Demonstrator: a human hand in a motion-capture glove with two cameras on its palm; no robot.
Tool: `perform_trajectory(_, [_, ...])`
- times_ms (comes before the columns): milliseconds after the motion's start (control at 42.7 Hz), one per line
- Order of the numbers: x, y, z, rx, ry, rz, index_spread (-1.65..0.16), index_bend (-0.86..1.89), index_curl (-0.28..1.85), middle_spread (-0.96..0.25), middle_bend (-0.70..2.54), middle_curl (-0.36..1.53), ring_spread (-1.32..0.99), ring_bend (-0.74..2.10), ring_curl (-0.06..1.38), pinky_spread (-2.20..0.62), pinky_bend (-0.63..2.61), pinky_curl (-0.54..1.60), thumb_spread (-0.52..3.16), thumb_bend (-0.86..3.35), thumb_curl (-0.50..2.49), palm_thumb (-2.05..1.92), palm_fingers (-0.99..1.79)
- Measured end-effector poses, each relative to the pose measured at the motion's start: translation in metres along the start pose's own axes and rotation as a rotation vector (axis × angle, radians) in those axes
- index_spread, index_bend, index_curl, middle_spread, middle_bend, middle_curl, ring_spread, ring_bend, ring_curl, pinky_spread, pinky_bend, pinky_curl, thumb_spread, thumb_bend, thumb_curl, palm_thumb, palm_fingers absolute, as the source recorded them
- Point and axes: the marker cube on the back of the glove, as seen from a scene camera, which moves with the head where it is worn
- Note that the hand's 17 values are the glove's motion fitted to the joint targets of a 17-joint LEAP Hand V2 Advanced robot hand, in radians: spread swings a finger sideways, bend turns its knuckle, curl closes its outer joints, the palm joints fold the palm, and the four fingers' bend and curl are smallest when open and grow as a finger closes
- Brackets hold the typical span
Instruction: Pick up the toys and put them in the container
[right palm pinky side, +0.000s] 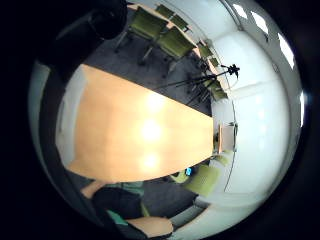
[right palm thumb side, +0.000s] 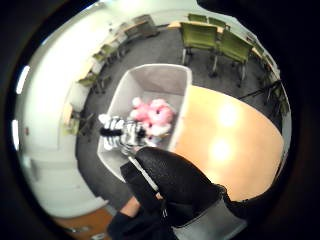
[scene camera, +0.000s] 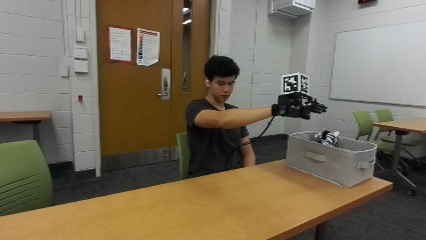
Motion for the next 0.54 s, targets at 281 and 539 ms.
perform_trajectory(281, [0.091,0.042,0.004,0.012,0.072,0.254,-0.29,0.16,0.22,-0.02,0.19,0.42,-0.1,0.42,0.26,-0.05,1.03,0.33,0.97,-0.11,0.26,-0.14,-0.06])
perform_trajectory(539, [0.106,0.063,0.017,0.011,0.095,0.293,-0.3,0.17,0.25,-0.04,0.2,0.42,-0.11,0.39,0.26,-0.04,0.98,0.31,0.99,-0.1,0.21,-0.14,-0.02])
